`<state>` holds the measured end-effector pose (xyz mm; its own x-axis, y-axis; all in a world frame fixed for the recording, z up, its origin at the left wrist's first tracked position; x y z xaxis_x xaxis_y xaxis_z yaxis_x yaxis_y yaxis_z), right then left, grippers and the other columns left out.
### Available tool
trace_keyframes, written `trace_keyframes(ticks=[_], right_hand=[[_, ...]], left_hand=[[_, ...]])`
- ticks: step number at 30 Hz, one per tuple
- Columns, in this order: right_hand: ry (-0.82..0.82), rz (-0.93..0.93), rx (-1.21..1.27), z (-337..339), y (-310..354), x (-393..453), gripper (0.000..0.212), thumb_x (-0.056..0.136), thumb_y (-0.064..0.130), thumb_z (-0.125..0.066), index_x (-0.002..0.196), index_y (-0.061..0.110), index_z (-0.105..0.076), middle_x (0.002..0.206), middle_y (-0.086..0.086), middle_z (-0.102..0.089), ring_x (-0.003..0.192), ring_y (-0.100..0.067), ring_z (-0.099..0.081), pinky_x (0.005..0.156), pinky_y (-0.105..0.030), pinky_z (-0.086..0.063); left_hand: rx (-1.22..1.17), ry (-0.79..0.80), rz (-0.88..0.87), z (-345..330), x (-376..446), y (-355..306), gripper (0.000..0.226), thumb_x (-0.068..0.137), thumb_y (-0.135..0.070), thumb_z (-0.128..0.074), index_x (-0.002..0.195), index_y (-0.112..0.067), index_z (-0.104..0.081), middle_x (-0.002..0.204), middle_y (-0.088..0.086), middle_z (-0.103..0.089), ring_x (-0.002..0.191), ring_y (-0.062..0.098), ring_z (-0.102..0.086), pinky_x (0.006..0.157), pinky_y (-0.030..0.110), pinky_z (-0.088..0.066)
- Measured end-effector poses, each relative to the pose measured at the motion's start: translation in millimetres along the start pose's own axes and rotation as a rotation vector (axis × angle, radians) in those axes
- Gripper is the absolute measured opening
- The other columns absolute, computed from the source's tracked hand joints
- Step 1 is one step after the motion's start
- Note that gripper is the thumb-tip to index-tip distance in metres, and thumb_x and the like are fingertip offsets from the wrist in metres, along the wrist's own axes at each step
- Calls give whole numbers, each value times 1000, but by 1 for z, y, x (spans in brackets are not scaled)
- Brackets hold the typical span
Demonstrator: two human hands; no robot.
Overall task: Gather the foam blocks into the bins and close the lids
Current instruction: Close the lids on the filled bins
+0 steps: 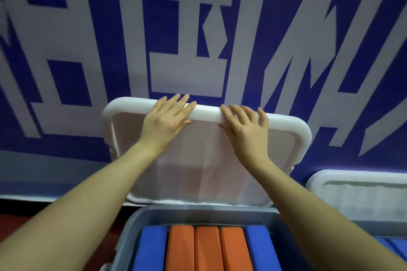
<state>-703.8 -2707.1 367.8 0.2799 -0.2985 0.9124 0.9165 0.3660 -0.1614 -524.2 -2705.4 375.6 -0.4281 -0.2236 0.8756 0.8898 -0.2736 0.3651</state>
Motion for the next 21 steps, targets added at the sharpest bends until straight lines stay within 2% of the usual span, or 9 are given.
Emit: trace_keyframes(ticks=[6, 9, 11, 14, 17, 21], right_hand=[[-79, 72, 29, 42, -1, 47, 38, 97, 31, -48, 130, 14, -59, 121, -7, -63, 113, -31, -57, 109, -57, -29], [-26, 117, 36, 56, -8, 52, 41, 98, 33, -45, 133, 15, -57, 120, -7, -62, 112, -30, -56, 108, -53, -30], [28, 106, 69, 60, -16, 45, 42, 98, 34, -42, 134, 17, -55, 120, -9, -61, 111, -31, -54, 105, -54, -30], [111, 107, 120, 64, -24, 30, 40, 97, 32, -38, 134, 21, -50, 121, -10, -59, 111, -29, -47, 103, -54, -23], [162, 113, 123, 70, -30, 15, 37, 95, 26, -47, 132, 25, -50, 118, -7, -60, 107, -26, -47, 101, -49, -21], [302, 90, 156, 64, -33, -18, 37, 96, 28, -46, 132, 27, -55, 115, -2, -60, 103, -27, -53, 98, -42, -20]], left_hand=[[50, -57, 38, 47, 37, 14, 36, 96, -33, -52, 126, -16, -63, 123, 3, -65, 104, 25, -64, 92, 41, -45], [11, -32, 68, 62, 45, 9, 38, 95, -37, -50, 127, -20, -61, 118, 0, -66, 98, 23, -60, 88, 37, -33], [-11, 8, 75, 63, 46, -3, 38, 96, -37, -46, 126, -21, -62, 115, -1, -67, 95, 21, -58, 85, 36, -30], [-79, 107, 84, 60, 41, -19, 40, 96, -38, -42, 127, -21, -60, 112, -2, -66, 90, 22, -58, 81, 36, -31], [-276, 253, 148, 55, 31, -30, 47, 94, -43, -37, 130, -22, -58, 114, -3, -66, 89, 23, -57, 83, 34, -32], [-481, 527, 289, 35, 5, -49, 56, 92, -55, -31, 138, -28, -50, 125, -8, -60, 106, 19, -50, 90, 26, -24]])
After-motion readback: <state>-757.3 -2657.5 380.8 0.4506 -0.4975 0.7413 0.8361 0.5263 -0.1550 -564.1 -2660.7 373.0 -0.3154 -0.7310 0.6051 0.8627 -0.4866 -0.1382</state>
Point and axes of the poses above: each hand's wrist, its own x-axis towards the middle knuckle, its own z-axis out of the back of the hand, y = z × x, the point moved 7 cm from there along x, towards the middle knuckle
